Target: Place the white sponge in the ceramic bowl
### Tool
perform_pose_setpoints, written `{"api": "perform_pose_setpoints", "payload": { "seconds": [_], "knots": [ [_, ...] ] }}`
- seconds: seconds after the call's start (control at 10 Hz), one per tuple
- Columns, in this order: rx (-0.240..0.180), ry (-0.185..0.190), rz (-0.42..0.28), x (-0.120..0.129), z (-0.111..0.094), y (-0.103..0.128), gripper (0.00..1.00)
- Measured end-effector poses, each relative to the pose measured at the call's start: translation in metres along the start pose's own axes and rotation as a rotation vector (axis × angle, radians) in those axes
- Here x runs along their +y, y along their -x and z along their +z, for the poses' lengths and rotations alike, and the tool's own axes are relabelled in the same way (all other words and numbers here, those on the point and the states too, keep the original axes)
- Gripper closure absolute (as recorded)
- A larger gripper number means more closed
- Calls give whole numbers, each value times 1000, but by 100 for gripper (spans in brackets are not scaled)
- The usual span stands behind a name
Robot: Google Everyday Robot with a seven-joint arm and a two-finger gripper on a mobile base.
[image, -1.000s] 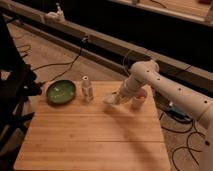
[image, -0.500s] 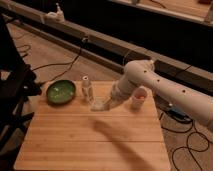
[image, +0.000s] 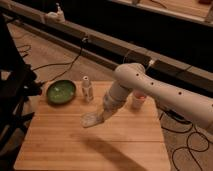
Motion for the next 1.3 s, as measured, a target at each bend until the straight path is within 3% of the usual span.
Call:
{"api": "perform_pose_setpoints", "payload": {
  "seconds": [0.2, 0.5, 0.9, 1.1, 1.3],
  "knots": [
    [22, -8, 5, -3, 6, 2, 100],
    [46, -1, -46, 22, 17, 30, 100],
    [52, 20, -168, 85, 24, 78, 100],
    [41, 37, -264, 138, 31, 108, 100],
    [36, 43, -300, 156, 33, 116, 100]
  ]
}}
